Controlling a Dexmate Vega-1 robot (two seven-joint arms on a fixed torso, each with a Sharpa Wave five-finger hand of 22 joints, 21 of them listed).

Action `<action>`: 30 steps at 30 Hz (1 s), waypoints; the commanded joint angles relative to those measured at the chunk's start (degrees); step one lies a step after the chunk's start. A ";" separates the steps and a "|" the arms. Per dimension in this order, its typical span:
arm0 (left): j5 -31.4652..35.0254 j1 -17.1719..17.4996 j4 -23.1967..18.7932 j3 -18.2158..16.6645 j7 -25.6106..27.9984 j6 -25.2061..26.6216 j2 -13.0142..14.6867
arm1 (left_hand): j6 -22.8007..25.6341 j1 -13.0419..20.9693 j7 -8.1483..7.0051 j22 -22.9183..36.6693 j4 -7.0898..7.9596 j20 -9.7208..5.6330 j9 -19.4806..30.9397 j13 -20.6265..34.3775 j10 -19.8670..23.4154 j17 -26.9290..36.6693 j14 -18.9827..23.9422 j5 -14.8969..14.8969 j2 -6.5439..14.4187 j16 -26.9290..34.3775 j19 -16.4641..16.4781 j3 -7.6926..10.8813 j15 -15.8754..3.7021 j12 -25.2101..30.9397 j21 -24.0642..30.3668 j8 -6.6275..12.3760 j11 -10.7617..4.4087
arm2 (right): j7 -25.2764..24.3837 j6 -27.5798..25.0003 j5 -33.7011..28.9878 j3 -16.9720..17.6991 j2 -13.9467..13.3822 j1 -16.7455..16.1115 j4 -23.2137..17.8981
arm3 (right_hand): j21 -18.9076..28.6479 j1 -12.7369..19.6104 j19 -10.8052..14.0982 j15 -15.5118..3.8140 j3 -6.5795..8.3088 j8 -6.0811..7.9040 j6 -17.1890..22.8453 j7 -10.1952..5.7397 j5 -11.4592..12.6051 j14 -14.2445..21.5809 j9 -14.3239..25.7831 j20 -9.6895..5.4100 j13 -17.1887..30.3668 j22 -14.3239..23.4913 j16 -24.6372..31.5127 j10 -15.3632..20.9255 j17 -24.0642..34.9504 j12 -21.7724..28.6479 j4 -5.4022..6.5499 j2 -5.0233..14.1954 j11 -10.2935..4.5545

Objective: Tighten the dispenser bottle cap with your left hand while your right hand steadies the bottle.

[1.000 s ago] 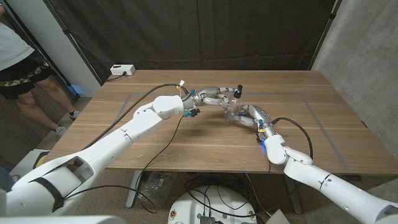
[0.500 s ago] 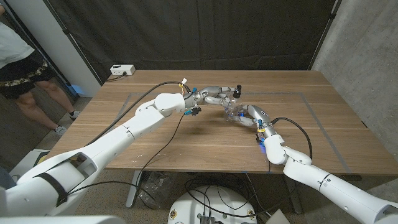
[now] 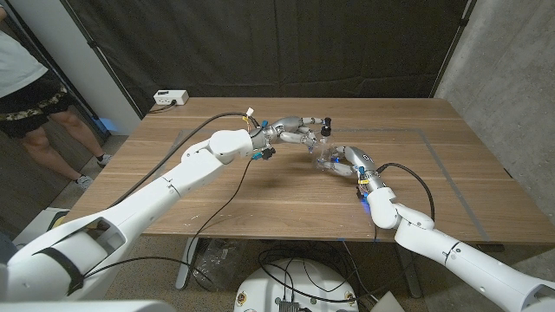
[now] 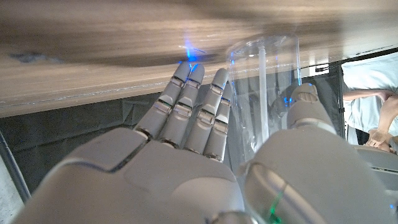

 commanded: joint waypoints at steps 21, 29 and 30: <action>3.89 14.83 -14.64 -10.15 19.80 2.68 6.99 | 0.95 -0.76 -0.42 0.00 0.58 0.16 0.12 0.55 0.26 -0.66 -0.04 -0.08 0.88 -0.53 -0.43 -0.60 -0.08 0.33 -0.10 0.82 -0.69 | -0.74 -2.28 0.26 1.57 0.14 0.78 -1.60 | 0.65 15.73 0.16 -4.00 2.88 0.45 10.34 -9.91 0.19 0.59 0.32 -3.31 0.18 0.17 -0.30 1.85 0.27 0.06 2.51 16.29 -1.95; 3.71 15.06 -15.70 -10.31 20.67 5.16 7.01 | 1.17 -1.07 -0.45 -0.02 0.64 0.21 0.14 0.28 -0.09 -0.88 -0.30 -0.11 1.05 -0.76 -0.70 -0.66 0.12 0.08 -0.32 0.84 -0.87 | -0.07 -0.53 1.00 1.11 0.87 2.43 0.23 | 0.70 15.73 0.13 -3.94 2.90 0.44 10.32 -9.91 0.20 0.51 0.32 -3.25 0.18 0.16 -0.35 1.85 0.28 0.04 2.51 16.28 -1.96; 3.72 15.14 -15.86 -10.40 20.73 5.24 7.16 | 1.20 -1.21 -0.37 -0.02 0.72 0.27 0.14 0.43 -0.35 -0.92 -0.62 -0.13 1.10 -0.91 -0.79 -0.71 0.16 0.08 -0.37 0.84 -0.93 | 0.12 -0.54 1.00 1.00 0.95 2.60 0.33 | 0.71 15.72 0.13 -3.94 2.90 0.44 10.31 -9.91 0.20 0.52 0.32 -3.24 0.18 0.16 -0.36 1.86 0.28 0.04 2.50 16.27 -1.96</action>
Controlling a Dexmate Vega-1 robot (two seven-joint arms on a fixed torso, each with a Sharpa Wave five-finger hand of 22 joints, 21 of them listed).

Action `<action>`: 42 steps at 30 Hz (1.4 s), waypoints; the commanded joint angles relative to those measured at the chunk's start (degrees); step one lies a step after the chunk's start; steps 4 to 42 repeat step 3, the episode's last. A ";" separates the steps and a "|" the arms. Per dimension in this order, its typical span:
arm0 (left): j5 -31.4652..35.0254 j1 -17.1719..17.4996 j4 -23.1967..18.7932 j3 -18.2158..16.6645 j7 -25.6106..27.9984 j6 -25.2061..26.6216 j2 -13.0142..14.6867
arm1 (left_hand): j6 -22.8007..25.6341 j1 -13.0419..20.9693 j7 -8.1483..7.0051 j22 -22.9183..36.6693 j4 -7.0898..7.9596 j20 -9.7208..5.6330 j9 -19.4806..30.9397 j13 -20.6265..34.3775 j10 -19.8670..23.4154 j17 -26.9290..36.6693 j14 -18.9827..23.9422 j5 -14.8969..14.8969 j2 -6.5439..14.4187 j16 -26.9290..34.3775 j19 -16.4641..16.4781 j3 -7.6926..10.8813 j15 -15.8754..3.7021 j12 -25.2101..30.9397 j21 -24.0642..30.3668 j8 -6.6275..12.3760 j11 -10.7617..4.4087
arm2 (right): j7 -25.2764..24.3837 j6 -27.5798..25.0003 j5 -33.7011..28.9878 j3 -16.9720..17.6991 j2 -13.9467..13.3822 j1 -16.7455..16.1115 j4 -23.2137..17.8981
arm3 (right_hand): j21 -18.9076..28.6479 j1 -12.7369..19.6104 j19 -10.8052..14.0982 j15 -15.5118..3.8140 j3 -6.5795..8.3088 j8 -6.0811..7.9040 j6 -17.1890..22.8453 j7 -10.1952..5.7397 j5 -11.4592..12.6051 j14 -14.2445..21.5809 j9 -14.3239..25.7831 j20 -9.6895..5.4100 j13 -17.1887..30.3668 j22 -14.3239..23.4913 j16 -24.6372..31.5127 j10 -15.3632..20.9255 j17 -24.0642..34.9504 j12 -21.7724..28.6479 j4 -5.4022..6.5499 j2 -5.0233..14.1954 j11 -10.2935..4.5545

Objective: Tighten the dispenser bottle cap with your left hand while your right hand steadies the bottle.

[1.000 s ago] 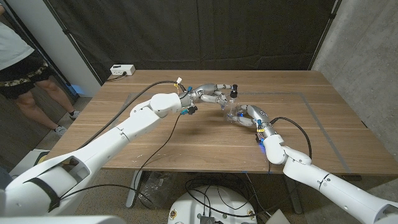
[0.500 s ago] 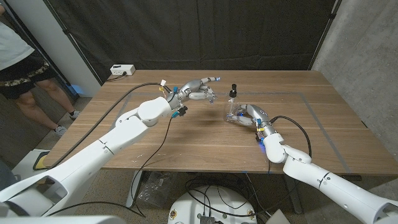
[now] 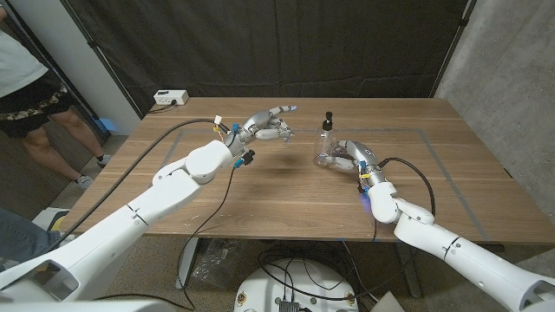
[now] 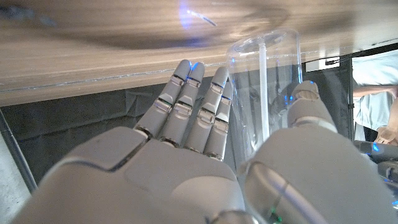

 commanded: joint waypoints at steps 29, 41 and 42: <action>-0.32 1.42 -1.63 -1.14 1.67 1.68 0.77 | 0.38 -1.27 0.20 -0.03 0.76 0.26 0.17 -0.31 -1.53 -1.28 -1.57 -0.14 0.42 -1.62 -1.15 -0.38 0.42 -1.03 -0.43 0.33 -0.55 | 1.12 1.16 0.65 -0.50 0.81 1.99 1.59 | 0.28 15.88 0.10 -4.00 2.90 0.25 10.31 -9.89 0.36 0.45 0.28 -3.22 0.20 0.14 -0.11 1.73 0.28 0.04 2.50 16.10 -2.08; -0.32 1.42 -1.63 -1.14 1.67 1.68 0.77 | 0.38 -1.27 0.20 -0.03 0.76 0.26 0.17 -0.31 -1.53 -1.28 -1.57 -0.14 0.42 -1.62 -1.15 -0.38 0.42 -1.03 -0.43 0.33 -0.55 | 1.12 1.16 0.65 -0.50 0.81 1.99 1.59 | 0.28 15.88 0.10 -4.00 2.90 0.25 10.31 -9.89 0.36 0.45 0.28 -3.22 0.20 0.14 -0.11 1.73 0.28 0.04 2.50 16.10 -2.08; -0.32 1.42 -1.63 -1.14 1.67 1.68 0.77 | 0.38 -1.27 0.20 -0.03 0.76 0.26 0.17 -0.31 -1.53 -1.28 -1.57 -0.14 0.42 -1.62 -1.15 -0.38 0.42 -1.03 -0.43 0.33 -0.55 | 1.12 1.16 0.65 -0.50 0.81 1.99 1.59 | 0.28 15.88 0.10 -4.00 2.90 0.25 10.31 -9.89 0.36 0.45 0.28 -3.22 0.20 0.14 -0.11 1.73 0.28 0.04 2.50 16.10 -2.08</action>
